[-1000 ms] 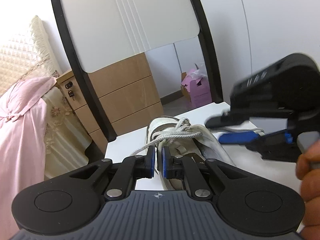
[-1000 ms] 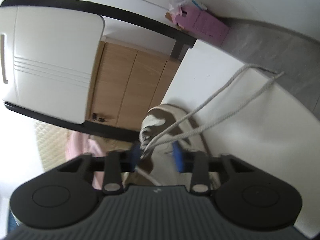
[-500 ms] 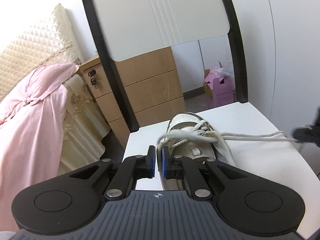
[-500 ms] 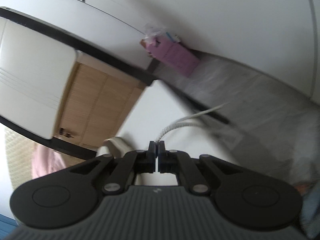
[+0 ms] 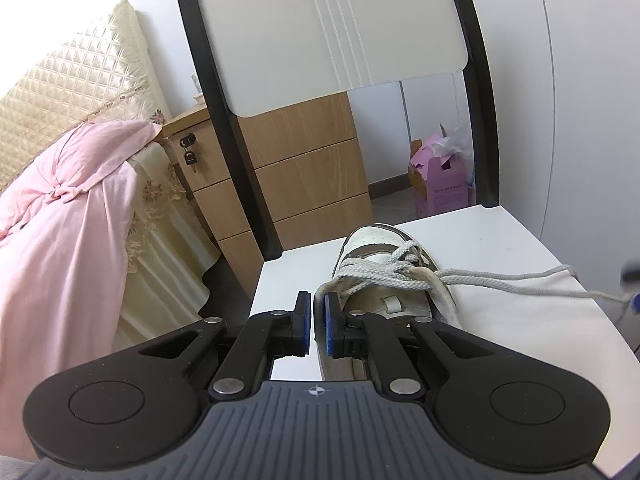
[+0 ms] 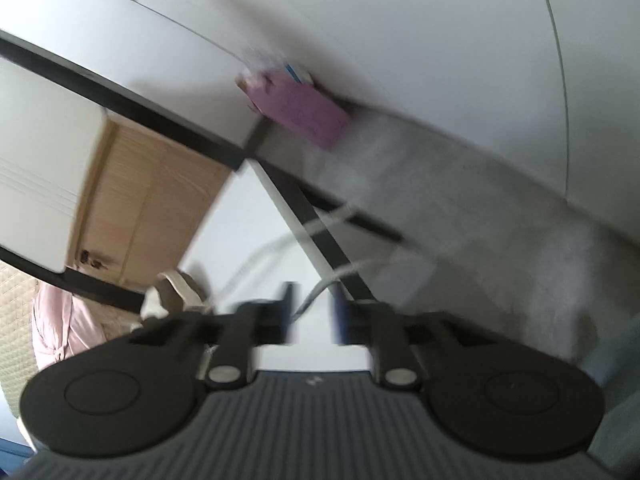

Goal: Lace up shoes with both hands

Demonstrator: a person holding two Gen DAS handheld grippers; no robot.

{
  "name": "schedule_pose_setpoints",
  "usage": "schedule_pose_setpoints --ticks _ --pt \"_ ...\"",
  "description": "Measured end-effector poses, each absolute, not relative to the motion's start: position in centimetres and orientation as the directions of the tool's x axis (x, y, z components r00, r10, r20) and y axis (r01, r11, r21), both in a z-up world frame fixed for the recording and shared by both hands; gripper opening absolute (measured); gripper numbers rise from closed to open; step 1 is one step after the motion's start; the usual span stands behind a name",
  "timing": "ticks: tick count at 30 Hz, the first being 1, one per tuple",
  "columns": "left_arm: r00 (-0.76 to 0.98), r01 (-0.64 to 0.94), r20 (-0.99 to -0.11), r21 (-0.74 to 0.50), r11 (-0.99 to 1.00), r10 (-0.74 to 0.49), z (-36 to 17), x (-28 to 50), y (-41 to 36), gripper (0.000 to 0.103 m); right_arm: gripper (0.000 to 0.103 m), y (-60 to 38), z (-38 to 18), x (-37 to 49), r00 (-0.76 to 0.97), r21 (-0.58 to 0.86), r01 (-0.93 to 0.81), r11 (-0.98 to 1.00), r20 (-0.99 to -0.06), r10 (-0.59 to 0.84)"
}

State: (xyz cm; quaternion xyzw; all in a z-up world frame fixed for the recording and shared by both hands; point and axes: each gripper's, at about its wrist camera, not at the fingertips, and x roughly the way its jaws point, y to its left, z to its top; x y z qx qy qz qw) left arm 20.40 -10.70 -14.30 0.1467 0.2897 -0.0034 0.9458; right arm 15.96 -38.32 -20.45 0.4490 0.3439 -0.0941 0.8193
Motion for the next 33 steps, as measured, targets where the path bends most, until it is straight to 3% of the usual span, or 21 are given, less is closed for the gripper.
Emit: schedule_pose_setpoints --ticks 1,6,10,13,21,25,33 --pt "0.831 0.085 -0.55 0.277 0.957 0.085 -14.3 20.5 -10.5 0.009 0.059 -38.1 -19.6 16.0 0.764 0.658 0.447 0.605 -0.633 0.125" --pt "0.824 0.035 -0.55 0.294 0.955 0.139 -14.4 20.6 -10.0 0.009 0.066 -36.7 -16.2 16.2 0.833 0.615 0.384 0.689 -0.552 0.029" --pt "0.805 0.017 -0.578 0.254 0.967 0.138 -14.3 20.8 -9.8 0.009 0.067 -34.7 -17.5 18.8 0.832 0.752 0.246 0.612 -0.487 0.265" --pt "0.802 0.02 -0.583 0.243 0.97 0.129 -14.3 20.9 -9.7 0.009 0.067 -33.0 -20.6 20.8 0.781 0.857 0.258 0.446 -0.457 0.426" --pt "0.8 0.059 -0.596 0.198 0.978 0.073 -14.2 21.0 -8.3 0.009 0.064 -30.8 -24.2 24.3 0.747 0.845 0.371 0.384 -0.518 0.418" --pt "0.804 0.084 -0.592 0.207 0.975 0.057 -14.6 21.0 -8.1 0.009 0.034 -31.1 -24.1 25.0 0.778 0.816 0.394 0.423 -0.541 0.319" --pt "0.805 0.115 -0.592 0.203 0.972 0.028 -14.7 21.0 -7.5 0.009 0.009 -35.9 -21.7 24.0 0.885 0.826 0.383 0.413 -0.456 0.091"
